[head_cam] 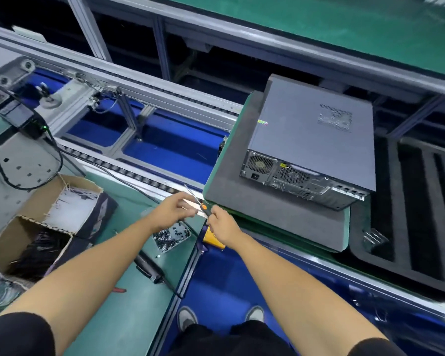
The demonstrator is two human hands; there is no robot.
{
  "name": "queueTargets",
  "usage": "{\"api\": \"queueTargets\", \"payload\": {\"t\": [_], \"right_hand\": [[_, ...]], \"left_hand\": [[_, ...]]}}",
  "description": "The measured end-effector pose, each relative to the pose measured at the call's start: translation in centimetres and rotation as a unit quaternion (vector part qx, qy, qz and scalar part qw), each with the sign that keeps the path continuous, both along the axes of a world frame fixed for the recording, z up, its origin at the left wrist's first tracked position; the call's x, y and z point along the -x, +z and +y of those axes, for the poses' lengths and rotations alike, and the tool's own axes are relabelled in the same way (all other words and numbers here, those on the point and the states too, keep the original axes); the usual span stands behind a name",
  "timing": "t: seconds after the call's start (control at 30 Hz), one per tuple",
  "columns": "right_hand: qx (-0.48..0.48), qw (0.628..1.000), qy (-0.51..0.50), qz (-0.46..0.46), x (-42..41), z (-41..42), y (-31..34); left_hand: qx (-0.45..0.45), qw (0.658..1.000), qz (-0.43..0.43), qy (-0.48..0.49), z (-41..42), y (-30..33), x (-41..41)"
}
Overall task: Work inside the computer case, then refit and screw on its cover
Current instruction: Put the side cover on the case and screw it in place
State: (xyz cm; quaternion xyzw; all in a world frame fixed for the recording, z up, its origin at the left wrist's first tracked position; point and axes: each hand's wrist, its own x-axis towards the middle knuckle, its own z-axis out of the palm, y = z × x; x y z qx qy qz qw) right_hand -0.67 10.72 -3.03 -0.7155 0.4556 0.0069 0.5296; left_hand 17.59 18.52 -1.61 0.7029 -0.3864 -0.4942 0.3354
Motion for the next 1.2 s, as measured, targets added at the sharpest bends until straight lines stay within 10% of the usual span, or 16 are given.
{"api": "queueTargets", "payload": {"t": [0.1,0.2,1.2], "right_hand": [[-0.035,0.999,-0.008,0.034,0.8,0.3,-1.2],[-0.074,0.996,-0.021,0.044,1.4,0.9,-2.5],[-0.1,0.99,-0.083,0.048,2.5,4.6,-4.7]], "left_hand": [[-0.098,0.953,-0.267,-0.102,2.0,-2.3,-2.1],[-0.146,0.915,-0.356,-0.118,3.6,-4.2,-2.6],[-0.12,0.948,-0.282,-0.081,3.7,-8.4,-1.2]]}}
